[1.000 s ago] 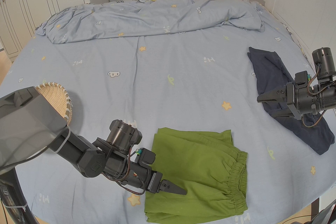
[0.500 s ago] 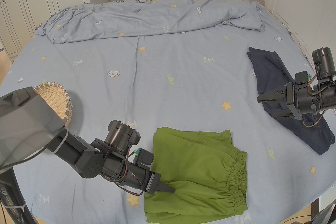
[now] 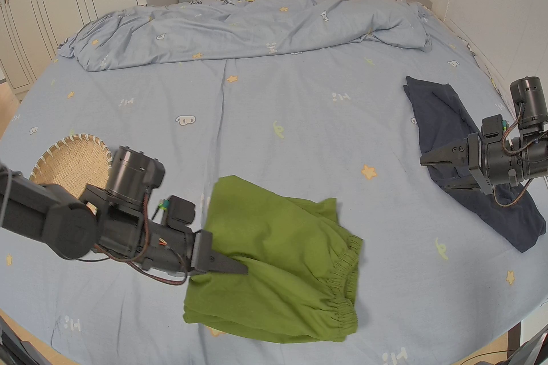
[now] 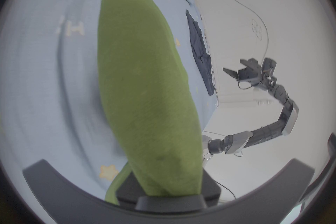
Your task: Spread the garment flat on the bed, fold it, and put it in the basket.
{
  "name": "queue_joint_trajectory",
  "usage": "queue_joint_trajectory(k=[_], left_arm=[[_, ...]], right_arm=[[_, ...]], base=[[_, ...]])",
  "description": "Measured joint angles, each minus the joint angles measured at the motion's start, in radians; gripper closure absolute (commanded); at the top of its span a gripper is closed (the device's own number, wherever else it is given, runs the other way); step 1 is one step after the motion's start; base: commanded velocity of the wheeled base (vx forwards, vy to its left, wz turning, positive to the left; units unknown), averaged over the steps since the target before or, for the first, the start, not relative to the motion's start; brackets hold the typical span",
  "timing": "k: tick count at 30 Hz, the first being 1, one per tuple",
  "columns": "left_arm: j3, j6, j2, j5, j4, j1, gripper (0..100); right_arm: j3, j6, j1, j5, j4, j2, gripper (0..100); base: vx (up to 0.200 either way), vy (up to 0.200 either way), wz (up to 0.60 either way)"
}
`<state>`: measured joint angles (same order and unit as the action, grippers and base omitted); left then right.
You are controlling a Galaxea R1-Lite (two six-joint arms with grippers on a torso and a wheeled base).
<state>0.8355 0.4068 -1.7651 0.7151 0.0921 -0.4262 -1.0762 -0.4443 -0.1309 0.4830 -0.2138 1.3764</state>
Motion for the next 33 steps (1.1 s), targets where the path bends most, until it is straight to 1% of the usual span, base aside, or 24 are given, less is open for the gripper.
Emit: queue_joint_trajectory(k=[2,5,9,13,16,25,33], left_arm=[[0.035,0.013,0.059,-0.006,-0.117,0.041,100],[0.074,0.010,0.111,-0.010,-0.207,0.098,100],[0.118,-0.046,0.163,-0.014,-0.278,0.207,100],[0.141,-0.112,0.180,-0.016,-0.317,0.276,100],[0.154,-0.119,0.188,-0.016,-0.323,0.297,100],[0.178,-0.142,0.197,-0.021,-0.323,0.309,100],[0.202,-0.143,0.206,-0.018,-0.324,0.333,100]], right_arm=[[0.000,0.000,-0.001,0.000,0.000,-0.001,0],[0.000,0.000,-0.001,0.000,-0.001,-0.001,0],[0.000,0.000,-0.002,-0.001,-0.001,-0.001,0],[0.001,0.000,-0.005,-0.001,-0.001,0.000,0],[0.004,0.000,-0.010,-0.001,-0.001,0.000,0],[0.005,0.001,-0.011,-0.002,-0.001,0.001,0],[0.006,0.000,-0.013,-0.002,-0.001,0.001,0]], base=[[0.000,0.000,0.00],[0.000,0.000,0.00],[0.000,0.000,0.00],[0.000,0.000,0.00],[0.000,0.000,0.00],[0.000,0.000,0.00],[0.000,0.200,0.00]])
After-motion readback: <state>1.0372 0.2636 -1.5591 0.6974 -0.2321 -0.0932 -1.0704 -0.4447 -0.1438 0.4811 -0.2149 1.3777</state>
